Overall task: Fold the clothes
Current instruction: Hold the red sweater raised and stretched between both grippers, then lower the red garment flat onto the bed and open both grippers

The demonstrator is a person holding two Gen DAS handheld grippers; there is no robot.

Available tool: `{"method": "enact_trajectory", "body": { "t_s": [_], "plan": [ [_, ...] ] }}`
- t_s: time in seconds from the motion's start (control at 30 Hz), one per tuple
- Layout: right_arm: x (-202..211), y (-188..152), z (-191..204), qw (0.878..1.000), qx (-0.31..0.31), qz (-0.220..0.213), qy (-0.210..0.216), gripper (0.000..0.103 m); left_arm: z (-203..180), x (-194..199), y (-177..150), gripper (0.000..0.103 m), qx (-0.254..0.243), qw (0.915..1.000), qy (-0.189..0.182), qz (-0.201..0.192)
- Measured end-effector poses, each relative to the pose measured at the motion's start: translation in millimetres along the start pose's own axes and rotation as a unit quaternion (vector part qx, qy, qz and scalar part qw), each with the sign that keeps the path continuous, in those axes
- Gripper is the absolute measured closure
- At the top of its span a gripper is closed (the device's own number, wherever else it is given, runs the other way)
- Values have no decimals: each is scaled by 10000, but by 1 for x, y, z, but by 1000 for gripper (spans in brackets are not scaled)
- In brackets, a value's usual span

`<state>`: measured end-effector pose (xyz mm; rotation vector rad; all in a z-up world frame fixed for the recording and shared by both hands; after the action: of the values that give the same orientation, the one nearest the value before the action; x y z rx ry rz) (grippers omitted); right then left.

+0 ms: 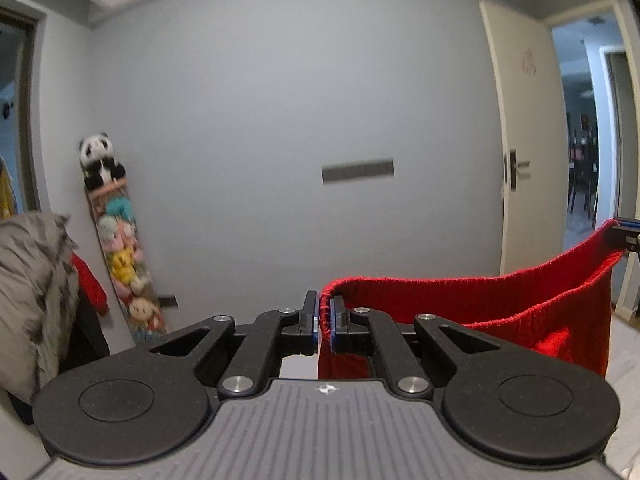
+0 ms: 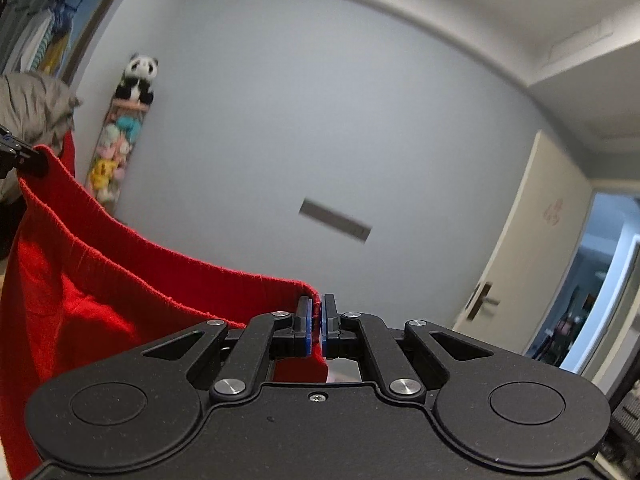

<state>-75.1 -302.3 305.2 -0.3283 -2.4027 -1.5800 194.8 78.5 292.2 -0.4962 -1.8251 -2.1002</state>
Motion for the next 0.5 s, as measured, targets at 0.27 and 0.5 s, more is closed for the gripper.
{"method": "enact_trajectory", "body": {
  "t_s": [0.27, 0.5],
  "plan": [
    [-139, -98, 21, 9964, 44, 791, 315, 101, 0, -124, -65, 98, 72, 9965, -108, 821],
    [-223, -170, 38, 9897, 65, 1320, 556, 101, 2, -205, -125, 98, 129, 9900, -163, 1392]
  ]
}}
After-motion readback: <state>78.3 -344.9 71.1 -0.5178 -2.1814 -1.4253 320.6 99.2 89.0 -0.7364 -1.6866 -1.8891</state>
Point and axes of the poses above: each gripper's, at about its wrist camera, not at the fingertips, and x roughly against the way its jaws point, z to its left, y to its top, the point moved 8 cm from there along -x, roughly the way its jaws point, and after that the axes turned 7 degrees about z, right-handed, at the moved point
